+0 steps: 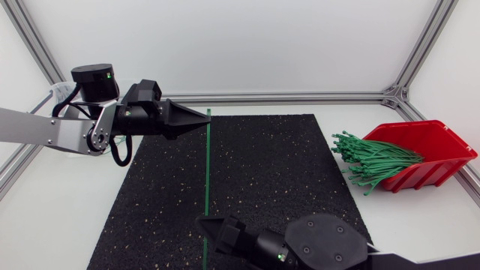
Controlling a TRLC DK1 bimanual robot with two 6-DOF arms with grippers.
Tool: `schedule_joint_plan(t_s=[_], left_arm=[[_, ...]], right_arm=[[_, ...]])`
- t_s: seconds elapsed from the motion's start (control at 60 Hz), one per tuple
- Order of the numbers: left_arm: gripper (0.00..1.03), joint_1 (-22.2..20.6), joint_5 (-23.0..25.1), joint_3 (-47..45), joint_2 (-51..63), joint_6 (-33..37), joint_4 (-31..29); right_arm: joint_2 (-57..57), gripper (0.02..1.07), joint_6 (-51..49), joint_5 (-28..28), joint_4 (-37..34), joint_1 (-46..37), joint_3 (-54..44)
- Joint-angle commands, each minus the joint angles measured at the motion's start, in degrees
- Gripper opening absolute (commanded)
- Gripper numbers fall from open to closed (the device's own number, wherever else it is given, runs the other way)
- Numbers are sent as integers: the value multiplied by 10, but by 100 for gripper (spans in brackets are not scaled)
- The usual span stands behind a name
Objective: Take a green cable tie from the red box, thread the tail through the head to close it, then place it in the transparent bin on the left.
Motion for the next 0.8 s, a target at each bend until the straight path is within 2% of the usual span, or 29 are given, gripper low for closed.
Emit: schedule_joint_plan(t_s=[0.0, 0.083, 0.233, 0.333, 0.467, 0.55, 0.667, 0.75, 0.783], left_arm=[[4, -6, 10, 11, 10, -21, 7], [4, -6, 10, 12, 10, -22, 7], [4, -5, 10, 17, 9, -26, 5], [4, -5, 10, 21, 9, -30, 5], [4, -6, 10, 24, 11, -30, 4], [4, -6, 10, 21, 12, -30, 5], [4, -4, 10, 21, 12, -30, 5], [4, -3, 10, 21, 12, -30, 5], [4, -3, 10, 21, 12, -30, 5]], right_arm=[[13, 102, -46, -27, 30, -15, -10], [26, 94, -72, -72, 66, -24, -20], [37, 94, -73, -107, 71, -19, -25], [46, 100, -97, -133, 71, -26, -22], [60, 97, -99, -135, 71, -26, -18], [73, 84, -95, -136, 73, -29, -11], [77, 80, -96, -150, 73, -30, -8], [81, 66, -106, -169, 73, -34, -10], [83, 56, -111, -174, 73, -35, -10]])
